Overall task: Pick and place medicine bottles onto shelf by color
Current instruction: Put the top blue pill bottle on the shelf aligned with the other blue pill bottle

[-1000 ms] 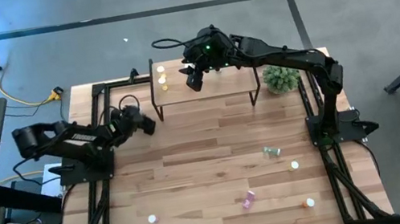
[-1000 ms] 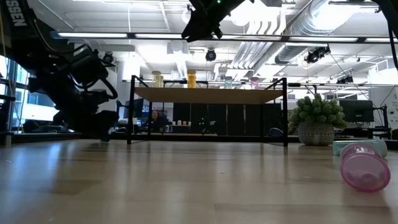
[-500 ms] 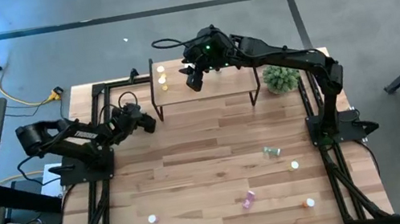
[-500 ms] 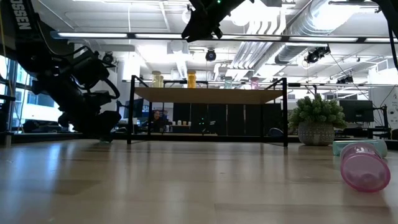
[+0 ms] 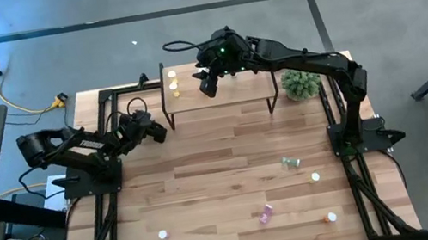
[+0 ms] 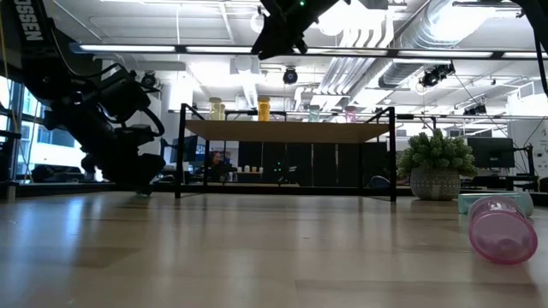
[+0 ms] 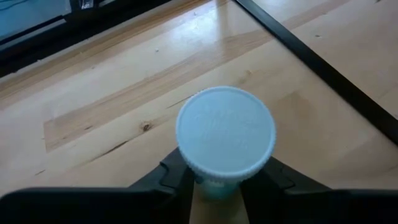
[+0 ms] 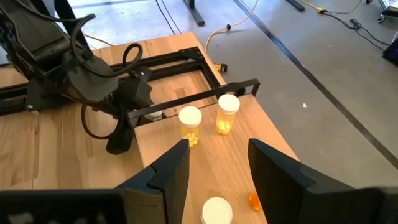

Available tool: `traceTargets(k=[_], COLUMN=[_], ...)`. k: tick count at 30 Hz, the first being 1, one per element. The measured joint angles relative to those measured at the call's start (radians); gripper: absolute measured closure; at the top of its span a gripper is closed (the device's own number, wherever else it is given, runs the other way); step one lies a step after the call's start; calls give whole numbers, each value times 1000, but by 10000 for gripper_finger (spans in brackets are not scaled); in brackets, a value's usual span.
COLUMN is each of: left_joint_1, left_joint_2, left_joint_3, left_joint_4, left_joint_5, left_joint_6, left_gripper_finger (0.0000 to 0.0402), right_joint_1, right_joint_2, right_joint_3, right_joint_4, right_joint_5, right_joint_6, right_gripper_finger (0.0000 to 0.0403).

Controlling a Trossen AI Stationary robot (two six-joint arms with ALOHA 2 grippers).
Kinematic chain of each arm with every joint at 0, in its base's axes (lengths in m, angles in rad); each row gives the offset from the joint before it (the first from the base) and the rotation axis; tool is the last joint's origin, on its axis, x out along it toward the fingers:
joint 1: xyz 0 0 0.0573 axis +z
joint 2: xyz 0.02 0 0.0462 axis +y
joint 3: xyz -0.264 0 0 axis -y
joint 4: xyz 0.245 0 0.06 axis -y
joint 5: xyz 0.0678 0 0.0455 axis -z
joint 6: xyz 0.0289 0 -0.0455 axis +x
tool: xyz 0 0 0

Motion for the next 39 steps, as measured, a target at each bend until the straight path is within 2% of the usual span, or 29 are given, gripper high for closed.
traceTargets(k=[13, 28, 34, 39], left_joint_1=[0, 0, 0, 0], left_joint_2=[-75, -336, -444, -501], left_joint_3=[-2, -2, 60, 145], left_joint_4=[-15, -129, -302, -449], left_joint_5=[26, -11, -69, -80], left_joint_6=[0, 0, 60, 113], left_gripper_finger=[307, 307, 307, 307], right_joint_1=[0, 0, 0, 0], right_joint_2=[0, 0, 0, 0], right_joint_3=[0, 0, 0, 0], right_joint_4=[-15, -25, -25, -25], right_joint_5=[0, 0, 0, 0], right_joint_6=[-2, 6, 8, 7], right_gripper_finger=[247, 247, 247, 247])
